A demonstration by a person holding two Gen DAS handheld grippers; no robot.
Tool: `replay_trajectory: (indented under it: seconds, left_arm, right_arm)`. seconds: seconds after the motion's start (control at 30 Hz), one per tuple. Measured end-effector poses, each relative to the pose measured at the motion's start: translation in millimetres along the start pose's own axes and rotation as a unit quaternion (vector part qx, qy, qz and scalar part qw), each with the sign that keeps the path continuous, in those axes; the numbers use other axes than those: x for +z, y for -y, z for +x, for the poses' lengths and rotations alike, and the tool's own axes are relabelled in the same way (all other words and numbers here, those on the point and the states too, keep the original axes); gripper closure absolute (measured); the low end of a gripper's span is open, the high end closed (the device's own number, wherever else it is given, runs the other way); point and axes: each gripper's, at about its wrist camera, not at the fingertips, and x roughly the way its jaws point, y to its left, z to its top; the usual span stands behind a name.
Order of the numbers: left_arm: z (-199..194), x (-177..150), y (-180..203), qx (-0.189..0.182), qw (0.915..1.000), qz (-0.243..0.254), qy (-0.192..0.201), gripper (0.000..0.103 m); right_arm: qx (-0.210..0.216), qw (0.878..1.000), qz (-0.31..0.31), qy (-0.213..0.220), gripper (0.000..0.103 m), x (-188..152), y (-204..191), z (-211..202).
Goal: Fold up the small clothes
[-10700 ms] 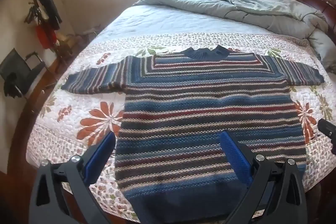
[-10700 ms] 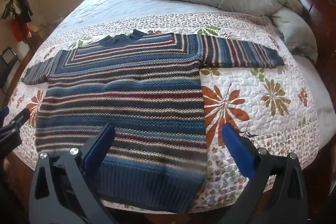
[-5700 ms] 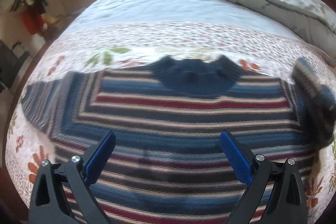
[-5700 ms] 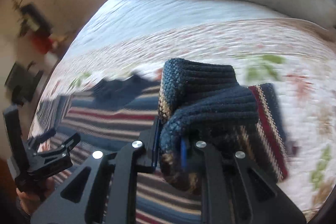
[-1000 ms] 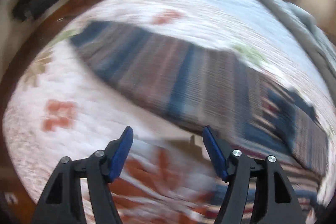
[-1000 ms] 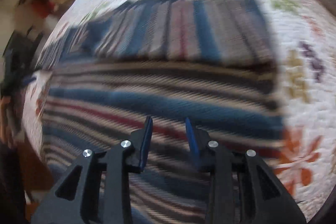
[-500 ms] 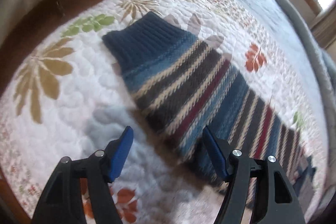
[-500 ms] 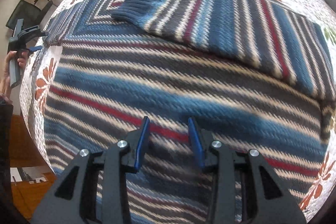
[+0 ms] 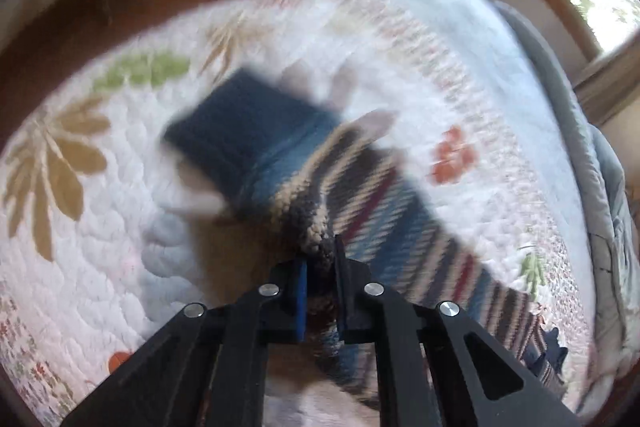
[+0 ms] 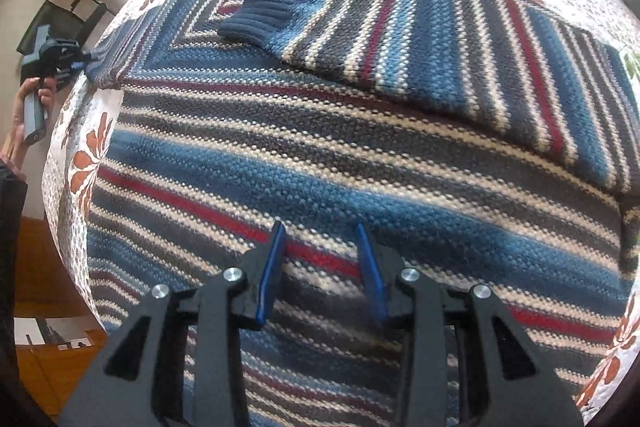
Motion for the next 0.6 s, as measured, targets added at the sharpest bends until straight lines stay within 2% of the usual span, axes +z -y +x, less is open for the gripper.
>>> replay_trajectory:
  seconds: [0.07, 0.1, 0.17, 0.27, 0.33, 0.37, 0.47, 0.5, 0.57, 0.6]
  left_arm:
    - [-18.0, -9.4, 31.8, -0.017, 0.9981, 0.049, 0.032, 0.093]
    - [-30.6, -19.1, 56.0, -0.020, 0.9943, 0.090, 0.052, 0.093]
    - [-49.7, -39.0, 95.9, -0.043, 0.9852, 0.149, 0.073, 0.093]
    - [-76.0, -84.7, 158.0, -0.098, 0.9639, 0.236, 0.074, 0.093]
    - [-81.6, -111.7, 186.1, -0.128, 0.9512, 0.275, 0.058, 0.092]
    - [-82.6, -131.7, 203.5, -0.147, 0.9406, 0.304, 0.041, 0.092]
    - [-74.3, -171.9, 230.7, -0.178, 0.9192, 0.351, -0.015, 0.090]
    - [-69.3, -185.0, 236.8, -0.194, 0.9098, 0.364, -0.045, 0.085]
    - [-64.8, -201.1, 238.1, -0.210, 0.9007, 0.372, -0.077, 0.079]
    - [-65.8, -202.6, 235.3, -0.221, 0.8982, 0.371, -0.082, 0.067]
  right_arm:
    - [-0.002, 1.000, 0.003, 0.004, 0.064, -4.8, 6.5, -6.9]
    - [-0.002, 1.000, 0.007, 0.006, 0.063, -7.3, 10.6, -10.7]
    - [0.000, 1.000, 0.015, 0.010, 0.063, -11.9, 17.6, -15.3]
    - [0.003, 1.000, 0.026, 0.017, 0.063, -19.0, 28.4, -22.8]
    - [0.007, 0.999, 0.035, 0.020, 0.063, -24.4, 37.8, -27.6]
    - [0.008, 0.999, 0.039, 0.020, 0.063, -27.4, 42.1, -29.6]
    - [0.007, 0.999, 0.048, 0.023, 0.063, -32.2, 49.5, -34.0]
    - [0.007, 0.998, 0.052, 0.023, 0.063, -33.7, 53.6, -35.5]
    - [0.007, 0.998, 0.057, 0.024, 0.061, -35.0, 59.8, -37.8]
    - [0.007, 0.998, 0.058, 0.024, 0.061, -31.9, 59.9, -36.3]
